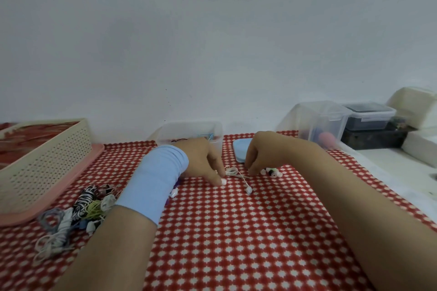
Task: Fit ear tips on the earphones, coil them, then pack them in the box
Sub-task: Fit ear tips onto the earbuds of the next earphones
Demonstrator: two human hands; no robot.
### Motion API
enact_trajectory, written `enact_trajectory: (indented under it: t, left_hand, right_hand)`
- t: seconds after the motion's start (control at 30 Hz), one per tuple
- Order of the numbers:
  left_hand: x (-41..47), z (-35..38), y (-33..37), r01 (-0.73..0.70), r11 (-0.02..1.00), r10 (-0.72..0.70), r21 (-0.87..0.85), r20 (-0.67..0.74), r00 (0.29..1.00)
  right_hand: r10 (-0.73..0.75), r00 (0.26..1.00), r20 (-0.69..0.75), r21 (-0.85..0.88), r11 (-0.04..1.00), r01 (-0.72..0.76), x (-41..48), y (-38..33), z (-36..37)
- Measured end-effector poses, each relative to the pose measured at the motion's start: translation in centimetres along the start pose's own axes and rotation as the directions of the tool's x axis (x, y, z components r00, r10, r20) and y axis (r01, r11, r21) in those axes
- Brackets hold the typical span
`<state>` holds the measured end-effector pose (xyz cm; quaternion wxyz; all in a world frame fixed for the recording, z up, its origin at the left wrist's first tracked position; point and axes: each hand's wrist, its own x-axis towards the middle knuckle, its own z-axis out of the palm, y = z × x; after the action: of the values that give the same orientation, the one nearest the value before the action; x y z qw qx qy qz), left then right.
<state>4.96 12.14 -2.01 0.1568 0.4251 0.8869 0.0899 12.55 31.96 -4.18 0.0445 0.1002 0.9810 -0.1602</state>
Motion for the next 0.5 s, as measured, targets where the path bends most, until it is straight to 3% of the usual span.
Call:
enact_trajectory:
  t: [0.07,0.2,0.33,0.5]
  left_hand:
    - [-0.3,-0.3,0.6,-0.011,0.999,0.011,0.032,0.008,1.000]
    - [0.0,0.2,2.3,-0.138,0.988,0.144,0.063,-0.106,0.984]
    - [1.0,2.5,3.9,-0.278,0.958,0.282,0.076,-0.046,0.958]
    - [2.0,3.9,3.9,-0.275,0.959,0.275,0.075,0.016,0.961]
  right_hand:
    - [0.010,1.000,-0.018,-0.041,0.999,-0.010,0.2,0.0,0.3]
    - [0.006,0.999,-0.032,-0.030,1.000,-0.007,0.3,0.0,0.5]
    - [0.000,0.997,-0.083,0.149,0.989,0.012,-0.3,0.1,-0.5]
    - [0.004,0.988,-0.154,0.305,0.951,0.044,-0.8,0.6,-1.6]
